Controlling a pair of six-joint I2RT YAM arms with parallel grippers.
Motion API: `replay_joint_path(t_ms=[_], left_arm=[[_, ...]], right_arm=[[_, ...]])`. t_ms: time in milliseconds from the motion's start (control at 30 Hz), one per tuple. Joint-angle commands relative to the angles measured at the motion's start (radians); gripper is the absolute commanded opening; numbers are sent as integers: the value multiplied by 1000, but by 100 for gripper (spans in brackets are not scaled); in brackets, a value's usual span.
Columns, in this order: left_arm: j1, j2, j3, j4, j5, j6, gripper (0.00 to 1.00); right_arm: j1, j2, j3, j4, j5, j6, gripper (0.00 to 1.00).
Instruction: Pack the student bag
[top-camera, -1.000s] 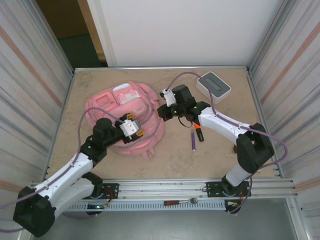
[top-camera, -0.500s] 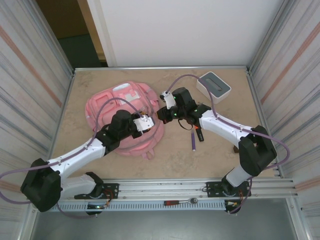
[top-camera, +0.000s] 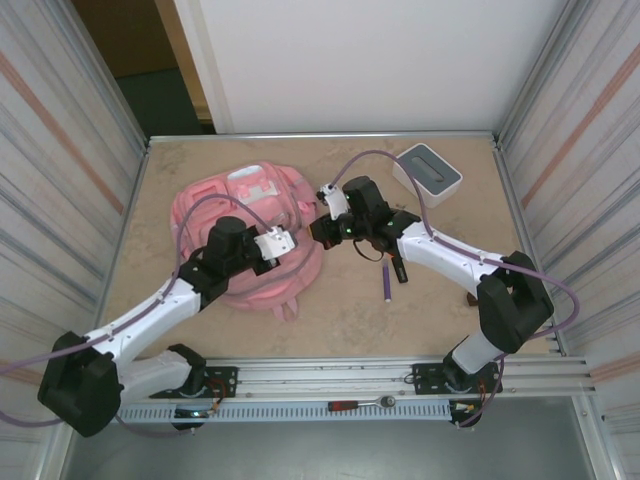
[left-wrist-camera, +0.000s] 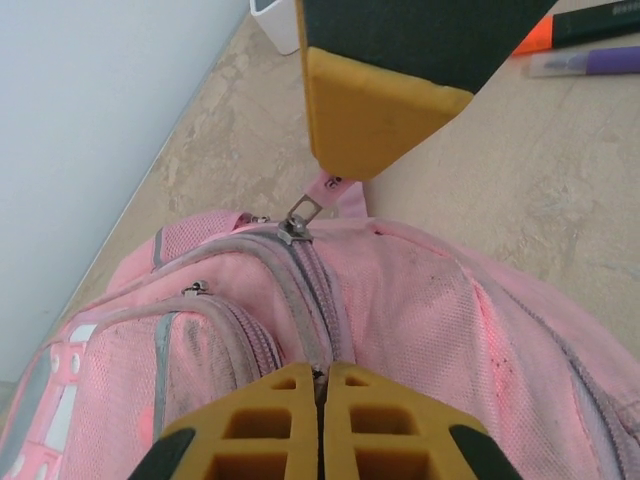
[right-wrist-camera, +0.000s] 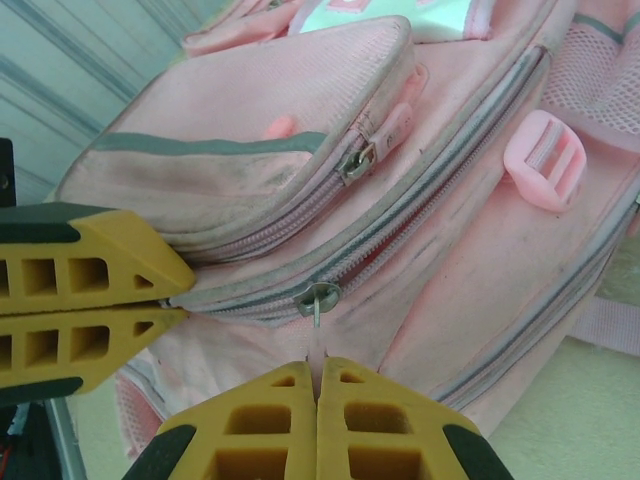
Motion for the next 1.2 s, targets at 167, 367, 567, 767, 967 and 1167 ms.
replay_joint_path(t_ms=[167,367,567,767,967,1167], left_arm=[[134,-170,-110,95,212,-44,0],[162,-234,-157,123,315,-52,0],[165,-237,-167,126,363,-51,0],[165,-221,-167,137,406,-56,0],[165,-210,-172,137,408,-49,0],[165,-208,-173,138,415,-44,0]], right_arm=[[-24,15,50,-67,169,-82,0],[-40,123,142,-99,270,-81,0],[-54,239,251,-128,293,-63,0],[-64,344,332,-130,293,-25,0],[-80,388,361,-111,253,-5,0],[-84,430,385,-105,247,-3,0]])
